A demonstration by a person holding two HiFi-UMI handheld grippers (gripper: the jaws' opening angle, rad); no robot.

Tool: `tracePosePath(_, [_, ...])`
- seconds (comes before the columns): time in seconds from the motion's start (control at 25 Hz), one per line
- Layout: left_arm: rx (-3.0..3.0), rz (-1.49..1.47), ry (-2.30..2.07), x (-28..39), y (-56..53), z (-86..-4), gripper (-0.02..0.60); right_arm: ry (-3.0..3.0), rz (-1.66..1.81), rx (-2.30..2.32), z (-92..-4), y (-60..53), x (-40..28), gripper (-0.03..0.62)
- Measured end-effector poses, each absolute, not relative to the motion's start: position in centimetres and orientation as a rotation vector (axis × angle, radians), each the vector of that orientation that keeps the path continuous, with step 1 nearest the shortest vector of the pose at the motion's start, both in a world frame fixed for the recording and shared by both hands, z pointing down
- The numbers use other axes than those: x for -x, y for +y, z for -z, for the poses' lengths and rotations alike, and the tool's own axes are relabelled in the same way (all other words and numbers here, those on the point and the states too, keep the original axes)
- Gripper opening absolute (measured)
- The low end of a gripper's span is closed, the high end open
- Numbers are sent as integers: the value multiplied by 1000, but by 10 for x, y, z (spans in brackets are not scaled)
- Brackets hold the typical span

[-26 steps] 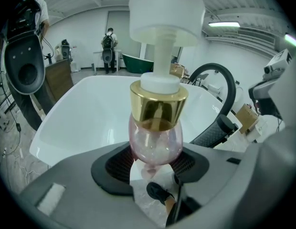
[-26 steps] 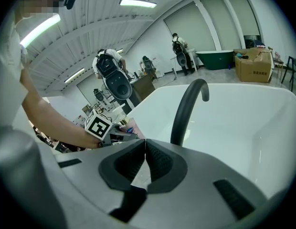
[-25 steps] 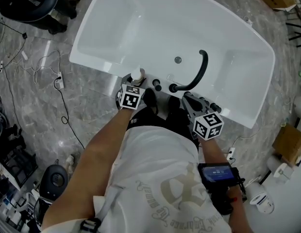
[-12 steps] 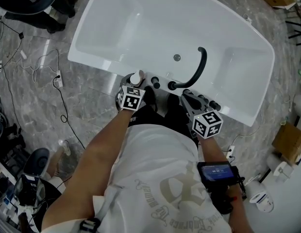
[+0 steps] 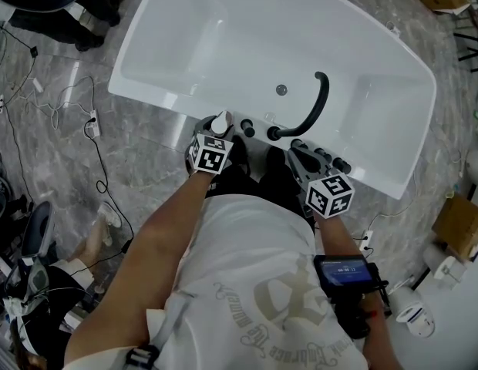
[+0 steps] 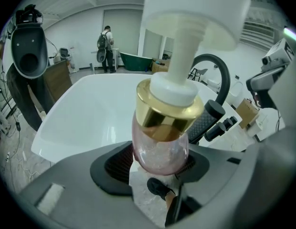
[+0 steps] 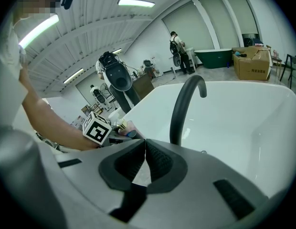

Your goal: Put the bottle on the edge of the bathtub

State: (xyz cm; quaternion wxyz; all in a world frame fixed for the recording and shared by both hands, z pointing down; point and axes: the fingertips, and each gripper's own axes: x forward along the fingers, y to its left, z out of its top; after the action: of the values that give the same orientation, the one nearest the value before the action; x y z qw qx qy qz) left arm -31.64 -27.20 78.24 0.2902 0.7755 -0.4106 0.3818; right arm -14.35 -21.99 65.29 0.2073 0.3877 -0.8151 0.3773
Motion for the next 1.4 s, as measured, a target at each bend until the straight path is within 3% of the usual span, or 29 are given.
tracePosePath(0.88, [-2065, -971, -1058, 310, -283, -785, 242, -2264, -1087, -1137, -656, -218, 134, 6])
tracePosePath(1.4, [-2100, -867, -1062, 311, -276, -763, 298, -2303, -1087, -1134, -653, -214, 142, 6])
